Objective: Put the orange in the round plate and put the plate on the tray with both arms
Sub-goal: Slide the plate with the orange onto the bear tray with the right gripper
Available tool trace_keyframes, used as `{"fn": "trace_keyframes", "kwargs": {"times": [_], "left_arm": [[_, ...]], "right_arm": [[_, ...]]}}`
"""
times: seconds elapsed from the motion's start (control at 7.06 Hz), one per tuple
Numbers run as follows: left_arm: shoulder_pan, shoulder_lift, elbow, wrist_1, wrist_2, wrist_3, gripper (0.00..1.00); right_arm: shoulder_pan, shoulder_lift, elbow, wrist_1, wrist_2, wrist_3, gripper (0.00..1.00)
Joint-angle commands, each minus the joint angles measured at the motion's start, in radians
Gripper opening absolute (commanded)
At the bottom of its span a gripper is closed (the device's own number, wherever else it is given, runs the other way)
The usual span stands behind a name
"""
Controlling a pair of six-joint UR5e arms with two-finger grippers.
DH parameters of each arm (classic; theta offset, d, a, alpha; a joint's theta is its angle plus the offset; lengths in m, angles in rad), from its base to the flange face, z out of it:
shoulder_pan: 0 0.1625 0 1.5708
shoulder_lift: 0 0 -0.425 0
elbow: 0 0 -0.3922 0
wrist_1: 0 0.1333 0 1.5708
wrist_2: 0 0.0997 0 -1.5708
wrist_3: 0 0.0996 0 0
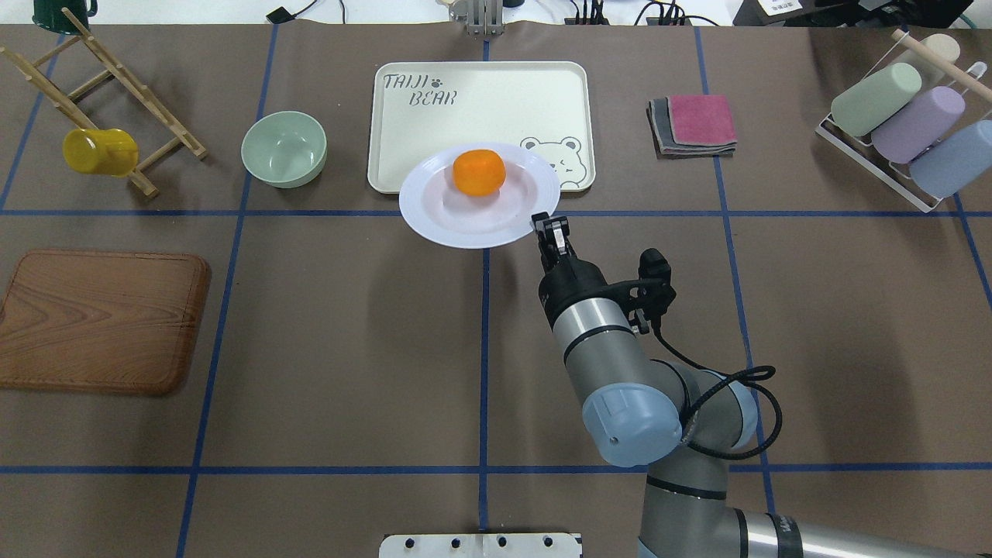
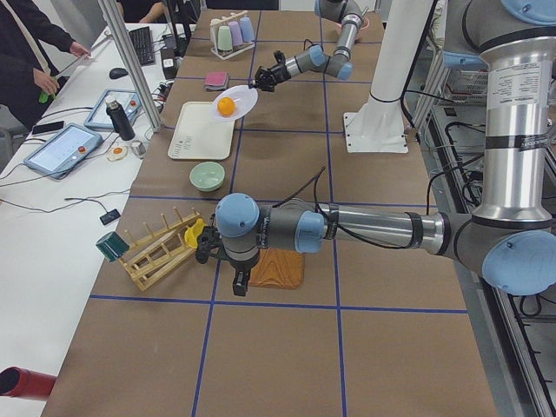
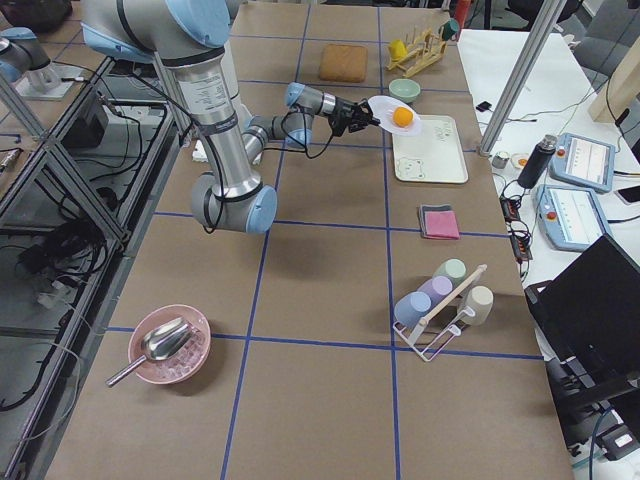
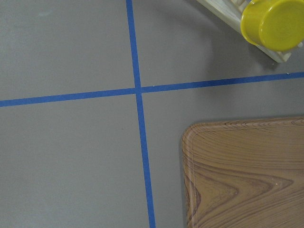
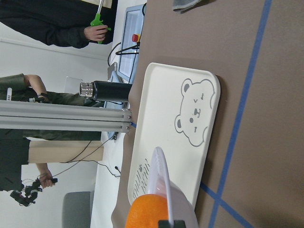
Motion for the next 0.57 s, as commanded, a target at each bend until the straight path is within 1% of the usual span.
{"fn": "trace_keyframes", "kwargs": {"times": [0.0, 0.28, 0.42], "left_arm": [[0.0, 0.0, 0.0, 0.0, 0.0, -0.009, 0.98], [0.0, -0.002, 0.0, -0.014, 0.0, -0.037, 0.98], [0.0, -0.002, -0.001, -0.015, 0.002, -0.035, 0.98]], "right_arm": [[0.099, 0.274, -0.421, -0.005, 0.005, 0.139, 0.0], [0.108, 0.309, -0.565, -0.011, 0.007, 0.184, 0.0], [0.104, 0.312, -0.56, -0.015, 0.019, 0.114, 0.99]]}}
